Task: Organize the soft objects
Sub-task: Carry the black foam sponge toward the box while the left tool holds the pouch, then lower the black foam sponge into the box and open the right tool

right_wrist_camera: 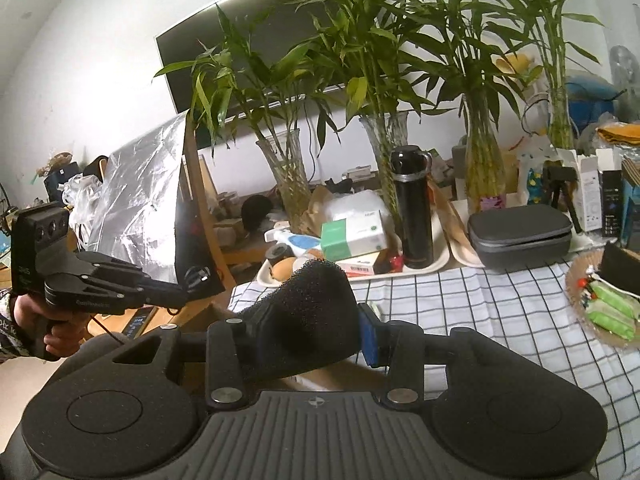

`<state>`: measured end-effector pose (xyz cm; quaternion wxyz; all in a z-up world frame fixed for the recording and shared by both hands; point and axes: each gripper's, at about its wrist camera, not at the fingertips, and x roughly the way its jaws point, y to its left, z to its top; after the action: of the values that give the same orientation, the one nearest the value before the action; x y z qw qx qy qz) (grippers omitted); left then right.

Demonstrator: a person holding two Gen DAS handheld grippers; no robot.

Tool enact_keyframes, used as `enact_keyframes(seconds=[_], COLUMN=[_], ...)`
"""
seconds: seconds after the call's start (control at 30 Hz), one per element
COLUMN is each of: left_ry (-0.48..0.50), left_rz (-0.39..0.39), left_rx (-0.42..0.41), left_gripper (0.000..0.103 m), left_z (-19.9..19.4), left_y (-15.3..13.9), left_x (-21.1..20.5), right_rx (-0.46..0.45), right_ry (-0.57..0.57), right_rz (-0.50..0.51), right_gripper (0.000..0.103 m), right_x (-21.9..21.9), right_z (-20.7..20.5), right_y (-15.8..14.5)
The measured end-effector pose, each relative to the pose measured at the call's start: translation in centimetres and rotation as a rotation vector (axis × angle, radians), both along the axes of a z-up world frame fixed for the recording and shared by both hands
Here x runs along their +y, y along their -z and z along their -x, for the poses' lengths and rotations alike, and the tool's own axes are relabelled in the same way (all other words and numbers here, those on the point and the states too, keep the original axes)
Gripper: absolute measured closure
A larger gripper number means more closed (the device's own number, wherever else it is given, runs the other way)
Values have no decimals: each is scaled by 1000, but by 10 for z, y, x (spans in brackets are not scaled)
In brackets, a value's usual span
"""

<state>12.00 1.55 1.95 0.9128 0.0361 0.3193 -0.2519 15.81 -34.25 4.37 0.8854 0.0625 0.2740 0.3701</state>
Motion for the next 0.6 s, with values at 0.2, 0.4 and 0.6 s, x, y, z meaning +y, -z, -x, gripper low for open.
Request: enact_keyframes(seconds=[0.2,0.4,0.6], left_ry=[29,21,-16], left_rz=[-42,-69,-99], left_rx=[30,9,-7], left_gripper=[89,51,41], left_z=[8,18,21], left_y=[8,7,3], left_x=[-10,-15,-16], right_rx=[-9,-1,3], right_ry=[6,25,26], right_rz=[-15,-60,-58], right_gripper=[57,57,57], right_x=[-10,-21,-22], right_z=[21,34,40], right_y=[4,9,15])
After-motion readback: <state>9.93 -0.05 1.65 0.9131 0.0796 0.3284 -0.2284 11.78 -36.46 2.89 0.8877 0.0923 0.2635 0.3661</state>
